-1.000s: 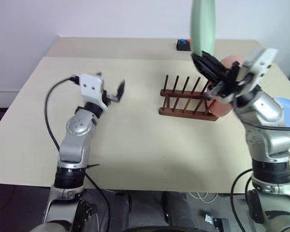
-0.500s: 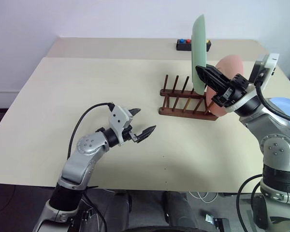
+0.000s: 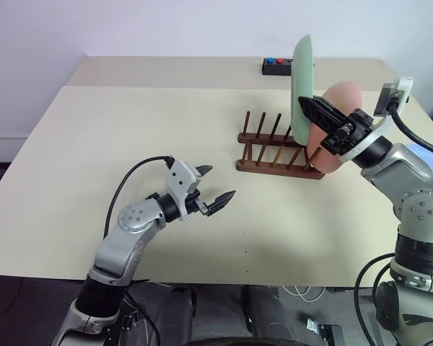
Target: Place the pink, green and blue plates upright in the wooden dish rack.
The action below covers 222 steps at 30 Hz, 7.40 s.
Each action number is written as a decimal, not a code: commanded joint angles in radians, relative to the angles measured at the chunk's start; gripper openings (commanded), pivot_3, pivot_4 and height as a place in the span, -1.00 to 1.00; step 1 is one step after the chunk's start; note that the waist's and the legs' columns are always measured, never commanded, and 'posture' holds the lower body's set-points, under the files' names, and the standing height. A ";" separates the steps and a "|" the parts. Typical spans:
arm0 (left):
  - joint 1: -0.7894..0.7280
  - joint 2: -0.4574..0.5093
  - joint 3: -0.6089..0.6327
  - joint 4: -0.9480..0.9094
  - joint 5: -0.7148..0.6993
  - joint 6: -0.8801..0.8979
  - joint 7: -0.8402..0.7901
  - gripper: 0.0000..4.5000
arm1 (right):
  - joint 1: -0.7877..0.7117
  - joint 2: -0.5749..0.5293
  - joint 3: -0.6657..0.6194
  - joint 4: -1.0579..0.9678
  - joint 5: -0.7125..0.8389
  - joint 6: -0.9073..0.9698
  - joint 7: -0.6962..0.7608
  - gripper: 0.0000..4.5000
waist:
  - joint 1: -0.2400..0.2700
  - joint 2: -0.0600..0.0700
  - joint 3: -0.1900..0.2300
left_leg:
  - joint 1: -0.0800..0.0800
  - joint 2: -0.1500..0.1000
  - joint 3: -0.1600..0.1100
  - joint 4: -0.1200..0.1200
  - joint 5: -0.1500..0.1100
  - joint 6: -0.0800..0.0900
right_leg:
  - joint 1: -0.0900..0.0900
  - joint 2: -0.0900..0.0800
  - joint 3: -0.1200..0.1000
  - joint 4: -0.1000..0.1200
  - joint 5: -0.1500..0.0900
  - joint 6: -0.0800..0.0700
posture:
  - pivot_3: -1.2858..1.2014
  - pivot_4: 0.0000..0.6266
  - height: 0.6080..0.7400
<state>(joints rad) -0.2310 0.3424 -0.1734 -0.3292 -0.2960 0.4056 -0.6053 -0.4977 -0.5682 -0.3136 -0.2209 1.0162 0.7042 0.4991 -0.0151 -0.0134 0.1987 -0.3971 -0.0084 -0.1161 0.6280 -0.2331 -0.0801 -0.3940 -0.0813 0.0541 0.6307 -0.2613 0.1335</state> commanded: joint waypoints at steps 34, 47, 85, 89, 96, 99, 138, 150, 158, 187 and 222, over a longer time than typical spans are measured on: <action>-0.005 -0.002 0.006 -0.035 -0.005 -0.033 -0.014 1.00 | -0.027 -0.004 -0.036 0.002 0.075 0.019 -0.006 0.52 | 0.000 0.000 0.000 | -0.004 0.000 0.000 0.000 0.000 0.000 | -0.004 0.000 0.000 0.000 0.000 0.001 | 0.03 -0.52 0.91; -0.004 -0.012 -0.004 -0.037 -0.004 -0.028 -0.013 1.00 | -0.040 -0.028 -0.023 -0.025 -0.034 -0.030 0.008 0.99 | 0.000 0.001 0.000 | -0.006 0.000 0.000 0.001 0.000 0.000 | -0.005 0.000 0.000 0.000 0.001 0.002 | 0.03 -0.52 0.91; -0.027 -0.036 -0.037 0.016 0.015 -0.053 -0.038 1.00 | 0.058 -0.433 -0.228 0.441 -0.757 -0.510 -0.049 0.99 | 0.002 0.004 0.000 | -0.008 0.000 0.001 0.001 0.000 0.000 | -0.007 0.000 0.000 0.000 0.001 0.002 | 0.03 -0.52 0.91; -0.034 -0.038 -0.042 0.028 0.013 -0.060 -0.048 1.00 | 0.219 -0.423 -0.166 0.471 -0.797 -0.483 0.034 0.99 | 0.000 0.005 -0.001 | -0.008 0.000 0.001 0.002 0.000 0.000 | -0.007 0.000 0.001 0.000 0.001 0.002 | 0.03 -0.52 0.91; -0.024 -0.036 -0.043 0.018 0.010 -0.058 -0.050 1.00 | 0.349 -0.378 -0.137 0.490 -0.773 -0.375 0.114 0.99 | -0.005 0.013 -0.001 | -0.007 -0.001 0.002 0.003 0.000 0.000 | -0.006 0.000 0.002 0.000 0.001 0.002 | 0.03 -0.52 0.91; -0.020 -0.035 -0.043 0.014 0.010 -0.055 -0.048 1.00 | 0.320 -0.355 -0.117 0.556 -0.792 -0.379 0.086 0.99 | -0.005 0.013 -0.001 | -0.006 -0.001 0.002 0.003 0.000 0.000 | -0.005 0.000 0.002 0.000 0.001 0.002 | 0.03 -0.52 0.91; -0.030 -0.030 -0.036 0.022 0.023 -0.056 -0.033 1.00 | -0.075 -0.322 -0.036 0.556 -0.909 -0.787 -0.179 -0.98 | -0.020 0.014 0.000 | 0.001 -0.001 0.002 0.000 0.000 0.000 | 0.001 0.000 0.003 0.000 0.001 0.004 | 0.03 -0.52 0.91; -0.027 -0.033 -0.025 0.030 0.037 -0.078 -0.016 1.00 | -0.287 -0.085 0.107 -0.037 -0.367 -0.501 0.060 -0.98 | -0.019 0.015 0.001 | 0.000 0.000 0.001 0.000 0.000 0.000 | 0.000 0.000 0.002 0.000 0.002 0.004 | 0.03 -0.52 0.91; -0.021 -0.019 0.033 0.028 0.032 -0.104 0.002 1.00 | -0.246 0.173 0.194 -0.198 -0.012 -0.238 -0.047 -0.98 | -0.018 0.015 0.001 | -0.002 0.000 0.000 0.001 0.000 0.000 | -0.002 0.000 0.001 0.002 0.002 0.003 | 0.03 -0.52 0.91; 0.009 0.030 0.105 0.054 0.050 -0.137 0.014 1.00 | -0.133 0.411 0.112 -0.060 0.142 -0.078 -0.442 -0.98 | -0.028 0.015 0.000 | -0.006 0.000 0.000 -0.001 0.000 0.000 | -0.008 0.000 0.001 0.002 0.002 0.003 | 0.03 -0.52 0.91; 0.011 0.023 0.085 0.050 0.055 -0.134 0.018 1.00 | -0.190 0.219 0.210 -0.138 -0.227 -0.223 -0.133 0.98 | -0.028 0.016 0.001 | -0.009 0.000 0.000 0.000 0.000 0.000 | -0.012 0.001 0.001 0.003 0.002 0.003 | 0.03 -0.52 0.91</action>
<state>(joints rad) -0.2154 0.3684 -0.0921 -0.2565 -0.2426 0.2890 -0.5883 -0.6701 -0.3385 -0.1030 -0.3141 0.8000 0.5046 0.3434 -0.0430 0.0021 0.1992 -0.4066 -0.0084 -0.1158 0.6281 -0.2330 -0.0798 -0.4056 -0.0808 0.0554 0.6334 -0.2596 0.1369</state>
